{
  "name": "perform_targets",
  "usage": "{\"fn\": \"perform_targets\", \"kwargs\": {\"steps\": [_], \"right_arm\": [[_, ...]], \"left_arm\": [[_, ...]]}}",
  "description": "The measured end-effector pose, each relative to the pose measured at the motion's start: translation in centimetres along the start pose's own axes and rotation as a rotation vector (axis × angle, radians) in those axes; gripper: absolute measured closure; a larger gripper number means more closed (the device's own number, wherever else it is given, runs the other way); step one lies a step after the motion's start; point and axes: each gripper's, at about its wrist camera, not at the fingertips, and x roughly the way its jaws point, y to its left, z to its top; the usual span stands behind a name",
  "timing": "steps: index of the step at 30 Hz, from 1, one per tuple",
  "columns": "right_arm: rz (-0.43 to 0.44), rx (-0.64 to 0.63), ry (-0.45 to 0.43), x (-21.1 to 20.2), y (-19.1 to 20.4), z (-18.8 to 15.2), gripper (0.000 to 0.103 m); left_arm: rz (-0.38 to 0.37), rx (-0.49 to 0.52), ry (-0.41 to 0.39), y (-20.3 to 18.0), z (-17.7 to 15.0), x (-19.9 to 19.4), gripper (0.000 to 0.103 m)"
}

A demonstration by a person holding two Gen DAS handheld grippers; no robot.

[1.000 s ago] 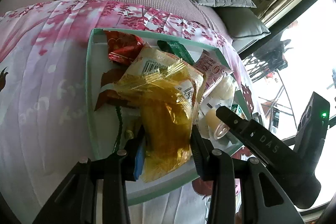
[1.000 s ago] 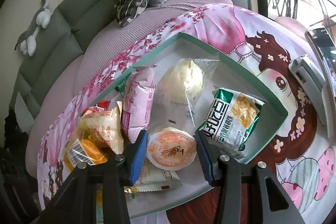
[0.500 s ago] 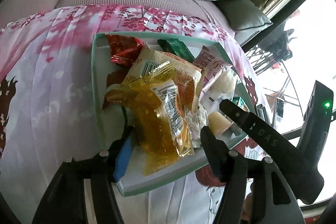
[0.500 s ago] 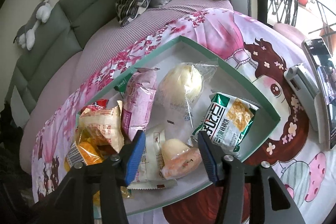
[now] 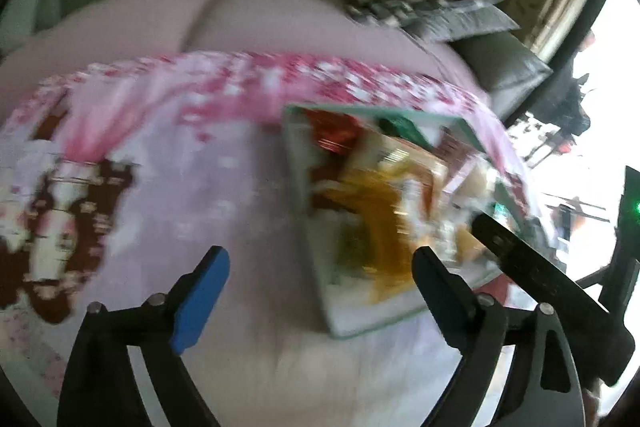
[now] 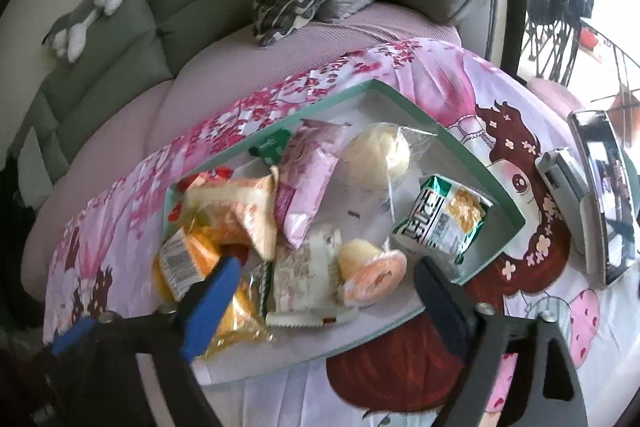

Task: Organize snacks

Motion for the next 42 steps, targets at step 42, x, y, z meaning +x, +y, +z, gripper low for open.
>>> {"fn": "perform_targets", "kwargs": {"steps": [42], "right_arm": [[-0.015,-0.179,0.088,0.0,3.1,-5.0,0.000]], "left_arm": [[0.386,-0.011,0.078,6.1,-4.9,0.6,0.004]]}}
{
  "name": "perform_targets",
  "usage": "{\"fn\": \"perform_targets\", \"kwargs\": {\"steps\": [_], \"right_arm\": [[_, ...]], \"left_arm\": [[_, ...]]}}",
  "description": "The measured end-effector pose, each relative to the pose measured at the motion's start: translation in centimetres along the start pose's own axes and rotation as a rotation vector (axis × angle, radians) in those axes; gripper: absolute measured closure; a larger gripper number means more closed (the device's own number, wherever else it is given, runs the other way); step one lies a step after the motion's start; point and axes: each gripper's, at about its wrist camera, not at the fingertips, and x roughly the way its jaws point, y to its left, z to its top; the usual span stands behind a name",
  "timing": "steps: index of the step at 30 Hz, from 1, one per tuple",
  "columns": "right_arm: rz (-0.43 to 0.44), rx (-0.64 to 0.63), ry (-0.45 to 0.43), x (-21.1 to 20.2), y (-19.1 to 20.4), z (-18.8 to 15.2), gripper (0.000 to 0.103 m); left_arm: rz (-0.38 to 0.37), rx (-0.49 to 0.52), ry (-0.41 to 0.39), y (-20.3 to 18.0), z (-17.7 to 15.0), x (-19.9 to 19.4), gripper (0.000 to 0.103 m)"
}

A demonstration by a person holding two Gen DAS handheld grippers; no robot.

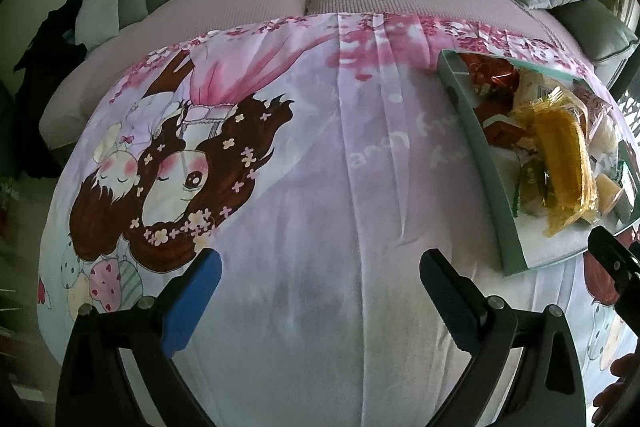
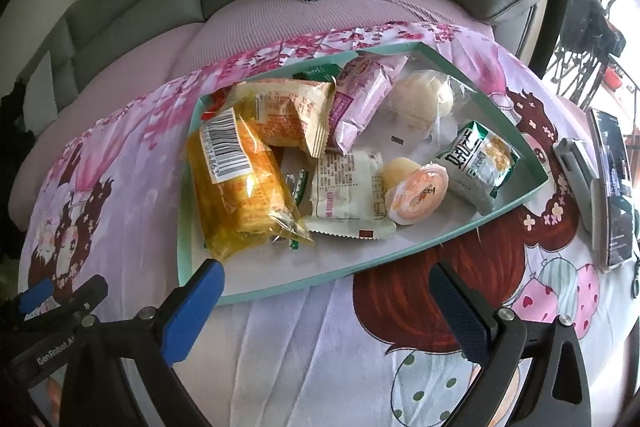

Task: Organize snacks

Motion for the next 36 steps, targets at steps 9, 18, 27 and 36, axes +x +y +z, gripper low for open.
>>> {"fn": "perform_targets", "kwargs": {"steps": [9,18,27,36], "right_arm": [[0.007,-0.008,0.009,0.2,0.2,-0.2,0.000],[0.007,-0.009,0.020,0.4,0.3,-0.3,0.000],[0.004,-0.006,0.024,0.5,0.1,-0.4,0.000],[0.006,-0.009,0.026,0.5,0.1,-0.4,0.000]], "left_arm": [[-0.009,0.003,0.018,-0.2,0.1,0.3,0.004],[-0.009,0.003,0.038,-0.4,0.1,0.7,0.004],[-0.021,-0.005,0.048,-0.4,0.1,0.8,0.004],[-0.028,0.006,0.005,-0.8,0.2,-0.2,0.004]]}}
